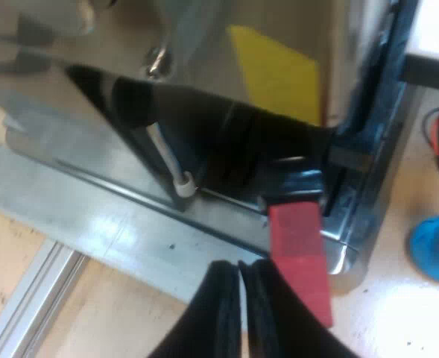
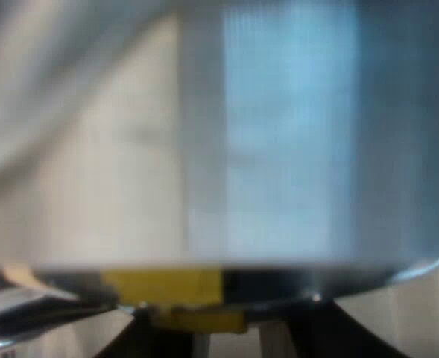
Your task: Put the handle in the coffee machine
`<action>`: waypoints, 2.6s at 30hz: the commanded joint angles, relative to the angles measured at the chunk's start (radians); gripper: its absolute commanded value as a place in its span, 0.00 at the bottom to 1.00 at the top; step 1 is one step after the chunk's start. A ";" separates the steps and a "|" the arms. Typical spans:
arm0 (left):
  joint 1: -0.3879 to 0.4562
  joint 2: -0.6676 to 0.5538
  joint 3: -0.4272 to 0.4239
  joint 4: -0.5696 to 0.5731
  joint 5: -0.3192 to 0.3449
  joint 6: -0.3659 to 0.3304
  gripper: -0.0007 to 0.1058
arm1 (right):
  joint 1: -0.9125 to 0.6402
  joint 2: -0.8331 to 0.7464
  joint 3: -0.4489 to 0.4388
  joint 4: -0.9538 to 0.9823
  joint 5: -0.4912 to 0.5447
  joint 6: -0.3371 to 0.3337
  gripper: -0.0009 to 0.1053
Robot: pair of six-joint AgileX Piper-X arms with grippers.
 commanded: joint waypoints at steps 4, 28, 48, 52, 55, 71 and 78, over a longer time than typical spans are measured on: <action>-0.069 0.034 -0.009 -0.111 -0.136 -0.127 0.01 | 0.011 -0.044 -0.027 -0.066 -0.025 -0.020 0.19; -0.225 0.173 -0.013 0.011 -0.279 -0.097 0.01 | 0.011 -0.044 -0.027 -0.066 -0.025 -0.020 0.19; -0.235 0.099 0.059 0.103 -0.088 -0.258 0.01 | 0.011 -0.044 -0.027 -0.087 -0.032 -0.038 0.19; -0.235 0.058 0.116 0.090 -0.088 -0.258 0.01 | 0.011 -0.044 -0.027 -0.087 -0.032 -0.039 0.19; -0.235 0.021 0.145 0.050 -0.075 -0.262 0.01 | 0.011 -0.044 -0.027 -0.085 -0.032 -0.039 0.19; -0.235 -0.004 0.200 0.042 0.003 -0.296 0.01 | 0.013 -0.105 -0.021 0.122 -0.032 0.007 0.37; -0.235 -0.004 0.200 0.023 0.019 -0.303 0.01 | 0.013 -0.180 -0.021 0.398 -0.032 0.095 0.49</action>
